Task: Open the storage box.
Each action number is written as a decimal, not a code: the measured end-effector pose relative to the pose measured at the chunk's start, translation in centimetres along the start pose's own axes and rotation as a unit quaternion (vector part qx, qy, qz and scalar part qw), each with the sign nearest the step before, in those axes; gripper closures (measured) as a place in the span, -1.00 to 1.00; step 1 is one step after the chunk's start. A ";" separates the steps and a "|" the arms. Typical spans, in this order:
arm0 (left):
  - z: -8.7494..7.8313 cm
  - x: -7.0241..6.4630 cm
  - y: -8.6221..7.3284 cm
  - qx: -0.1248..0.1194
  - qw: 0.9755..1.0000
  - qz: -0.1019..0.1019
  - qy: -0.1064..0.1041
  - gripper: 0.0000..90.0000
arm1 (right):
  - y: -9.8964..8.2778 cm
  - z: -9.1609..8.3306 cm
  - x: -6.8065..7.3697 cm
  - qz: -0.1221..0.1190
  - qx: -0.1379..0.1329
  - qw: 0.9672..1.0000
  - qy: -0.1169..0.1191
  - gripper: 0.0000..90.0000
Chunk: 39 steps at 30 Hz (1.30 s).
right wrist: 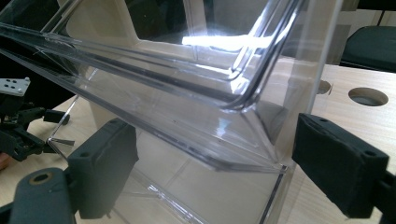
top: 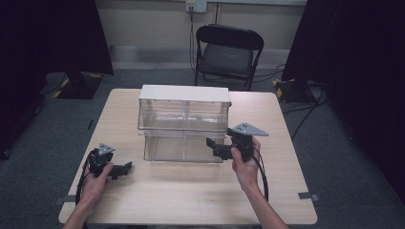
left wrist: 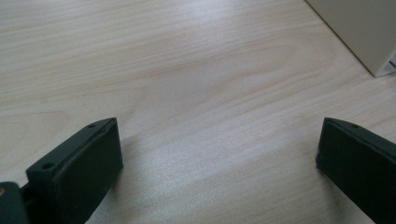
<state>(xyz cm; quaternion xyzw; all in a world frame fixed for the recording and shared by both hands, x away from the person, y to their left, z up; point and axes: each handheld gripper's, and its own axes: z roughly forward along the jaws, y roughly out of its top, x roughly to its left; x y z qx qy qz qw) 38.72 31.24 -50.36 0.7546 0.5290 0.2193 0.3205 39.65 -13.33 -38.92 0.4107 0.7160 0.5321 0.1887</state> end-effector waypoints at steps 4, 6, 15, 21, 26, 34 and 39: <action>0.0 0.0 0.0 0.000 1.000 0.000 0.000 -1.00 | 0.0 0.0 0.0 -0.001 0.000 1.000 0.000 -0.70; 0.0 0.0 0.0 0.000 1.000 0.000 0.000 -1.00 | 0.0 0.0 0.0 0.000 0.000 1.000 0.000 -0.70; 0.0 0.0 0.0 0.000 1.000 0.000 0.000 -1.00 | 0.0 0.0 -0.1 0.003 0.001 1.000 0.003 -0.70; 0.0 0.0 0.0 0.000 1.000 0.000 0.000 -1.00 | 0.0 0.0 -0.1 0.002 0.002 1.000 0.003 -0.70; 0.0 0.0 0.0 0.000 1.000 0.000 0.000 -1.00 | 0.0 0.0 -0.1 0.001 0.002 1.000 0.003 -0.70; 0.0 0.0 0.0 0.000 1.000 0.000 0.000 -1.00 | 0.0 0.0 -0.1 0.001 0.002 1.000 0.003 -0.70; 0.0 0.0 0.0 0.000 1.000 0.000 0.000 -1.00 | 0.1 0.0 -0.1 0.001 0.002 1.000 0.005 -0.70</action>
